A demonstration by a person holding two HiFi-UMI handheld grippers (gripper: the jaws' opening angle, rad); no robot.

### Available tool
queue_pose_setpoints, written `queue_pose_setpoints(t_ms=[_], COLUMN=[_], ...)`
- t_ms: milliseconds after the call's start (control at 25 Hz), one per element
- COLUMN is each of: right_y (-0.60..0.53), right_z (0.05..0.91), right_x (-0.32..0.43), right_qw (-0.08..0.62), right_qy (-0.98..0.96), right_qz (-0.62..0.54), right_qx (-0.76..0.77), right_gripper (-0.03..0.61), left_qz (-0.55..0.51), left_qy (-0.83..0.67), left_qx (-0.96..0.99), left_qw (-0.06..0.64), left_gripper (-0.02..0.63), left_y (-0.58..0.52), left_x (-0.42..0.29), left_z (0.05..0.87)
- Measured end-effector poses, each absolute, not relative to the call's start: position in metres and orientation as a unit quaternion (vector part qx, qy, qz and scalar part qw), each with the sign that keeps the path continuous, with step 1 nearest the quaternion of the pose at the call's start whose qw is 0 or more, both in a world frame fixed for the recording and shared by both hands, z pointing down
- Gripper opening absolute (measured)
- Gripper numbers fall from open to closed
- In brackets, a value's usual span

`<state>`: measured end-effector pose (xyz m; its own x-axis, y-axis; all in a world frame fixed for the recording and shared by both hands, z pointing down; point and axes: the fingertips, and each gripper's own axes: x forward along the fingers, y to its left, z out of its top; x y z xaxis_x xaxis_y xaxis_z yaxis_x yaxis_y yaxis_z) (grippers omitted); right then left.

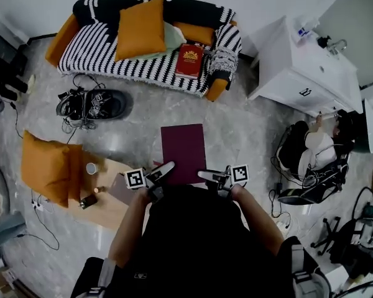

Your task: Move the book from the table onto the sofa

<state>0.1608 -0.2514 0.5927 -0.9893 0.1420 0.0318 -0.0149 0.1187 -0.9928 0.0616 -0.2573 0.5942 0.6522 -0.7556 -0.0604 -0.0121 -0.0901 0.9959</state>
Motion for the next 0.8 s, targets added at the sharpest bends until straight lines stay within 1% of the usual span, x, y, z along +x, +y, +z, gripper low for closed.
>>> queue_pose_setpoints(t_ms=[80,240,400,600,800], right_y=[-0.261,-0.284,-0.303,-0.320,-0.368], right_z=[0.594,0.598,0.590,0.601,0.605], right_x=[0.153,0.137,0.115,0.102,0.092], right_qw=[0.054,0.064,0.061,0.062,0.052], right_qy=[-0.747,-0.763,-0.774,-0.762,-0.761], right_qz=[0.663,0.643,0.630,0.645,0.647], right_qx=[-0.025,-0.002,-0.016,-0.019,-0.015], right_gripper=[0.224,0.224,0.224,0.224,0.225], left_qz=[-0.291,-0.219,-0.196,-0.164,-0.156], left_qy=[-0.283,-0.292,-0.301,-0.341,-0.387], left_qx=[0.675,0.682,0.705,0.715,0.715], left_qw=[0.616,0.634,0.612,0.587,0.561], left_gripper=[0.233,0.250,0.258,0.270,0.284], left_y=[-0.270,-0.290,-0.310,-0.333,-0.382], left_x=[0.053,0.038,0.019,0.004,-0.011], left_z=[0.597,0.613,0.608,0.613,0.613])
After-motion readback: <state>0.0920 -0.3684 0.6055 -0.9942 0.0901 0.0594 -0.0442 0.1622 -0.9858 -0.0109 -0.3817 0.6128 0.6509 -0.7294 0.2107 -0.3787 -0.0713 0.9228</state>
